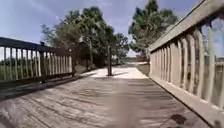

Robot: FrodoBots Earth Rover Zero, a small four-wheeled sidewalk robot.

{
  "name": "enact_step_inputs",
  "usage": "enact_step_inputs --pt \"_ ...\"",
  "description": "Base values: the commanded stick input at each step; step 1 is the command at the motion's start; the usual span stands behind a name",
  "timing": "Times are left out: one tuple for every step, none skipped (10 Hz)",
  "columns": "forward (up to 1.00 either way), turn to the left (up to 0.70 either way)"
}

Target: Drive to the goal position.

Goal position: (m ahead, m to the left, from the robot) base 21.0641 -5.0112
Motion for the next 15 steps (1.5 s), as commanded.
enact_step_inputs --pt "0.85 0.0" --pt "0.85 0.0" --pt "0.85 0.0" --pt "0.85 0.0" --pt "0.85 0.0" --pt "0.85 -0.15" --pt "0.85 -0.3" --pt "0.85 -0.34" --pt "0.85 -0.34" --pt "0.85 0.0" --pt "0.85 0.0" --pt "0.85 0.0" --pt "0.85 0.0" --pt "0.85 0.0" --pt "0.85 0.0"
